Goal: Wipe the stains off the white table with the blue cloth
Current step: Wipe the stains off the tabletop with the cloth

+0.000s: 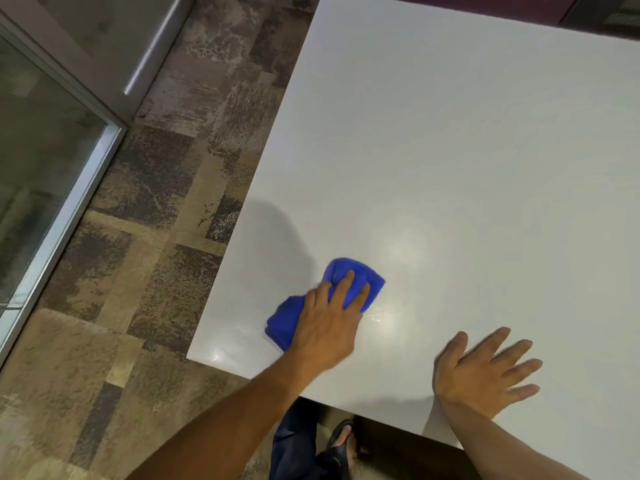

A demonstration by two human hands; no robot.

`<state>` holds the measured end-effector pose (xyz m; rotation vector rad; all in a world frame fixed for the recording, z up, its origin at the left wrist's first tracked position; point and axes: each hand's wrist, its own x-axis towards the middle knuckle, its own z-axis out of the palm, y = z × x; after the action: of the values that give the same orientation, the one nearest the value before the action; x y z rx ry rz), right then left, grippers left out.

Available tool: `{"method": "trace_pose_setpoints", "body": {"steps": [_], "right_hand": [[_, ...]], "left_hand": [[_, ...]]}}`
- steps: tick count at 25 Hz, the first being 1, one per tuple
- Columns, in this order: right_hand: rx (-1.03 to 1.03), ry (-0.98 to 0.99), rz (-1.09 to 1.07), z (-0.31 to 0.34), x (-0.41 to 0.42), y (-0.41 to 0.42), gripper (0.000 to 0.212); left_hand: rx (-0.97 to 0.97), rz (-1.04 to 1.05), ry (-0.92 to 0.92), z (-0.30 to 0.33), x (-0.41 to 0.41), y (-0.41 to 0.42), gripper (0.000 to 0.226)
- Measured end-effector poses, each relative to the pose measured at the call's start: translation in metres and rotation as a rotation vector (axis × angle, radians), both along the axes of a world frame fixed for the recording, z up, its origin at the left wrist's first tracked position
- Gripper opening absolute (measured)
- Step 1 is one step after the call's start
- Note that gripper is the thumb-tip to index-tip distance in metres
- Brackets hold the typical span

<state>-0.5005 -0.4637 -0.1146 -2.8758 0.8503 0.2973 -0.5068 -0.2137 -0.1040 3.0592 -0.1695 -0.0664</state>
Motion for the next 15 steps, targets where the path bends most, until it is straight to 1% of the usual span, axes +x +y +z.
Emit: {"method": "trace_pose_setpoints", "body": {"steps": [2, 4, 6, 9, 12, 14, 15], "right_hand": [[-0.025, -0.022, 0.010, -0.004, -0.001, -0.002, 0.076], [-0.018, -0.025, 0.009, -0.004, -0.002, -0.002, 0.077], [-0.012, -0.023, 0.000, -0.004, -0.001, -0.001, 0.078], [0.000, 0.005, -0.006, -0.001, 0.000, 0.000, 0.080], [0.010, 0.010, -0.004, -0.001, 0.000, 0.000, 0.080], [0.007, 0.007, -0.004, -0.002, 0.000, -0.001, 0.080], [0.009, 0.006, -0.005, -0.002, 0.000, -0.001, 0.080]], "left_hand": [[0.012, -0.006, 0.029, 0.001, -0.002, 0.007, 0.091], [0.015, 0.060, 0.034, 0.005, 0.010, 0.021, 0.092], [0.028, 0.165, 0.022, 0.007, 0.028, 0.041, 0.082], [0.130, 0.313, -0.018, 0.011, 0.067, 0.087, 0.060], [0.157, 0.498, 0.022, 0.018, 0.111, 0.126, 0.053], [0.111, 0.592, 0.067, 0.022, 0.126, 0.128, 0.053], [0.094, 0.603, 0.077, 0.024, 0.128, 0.120, 0.054]]}}
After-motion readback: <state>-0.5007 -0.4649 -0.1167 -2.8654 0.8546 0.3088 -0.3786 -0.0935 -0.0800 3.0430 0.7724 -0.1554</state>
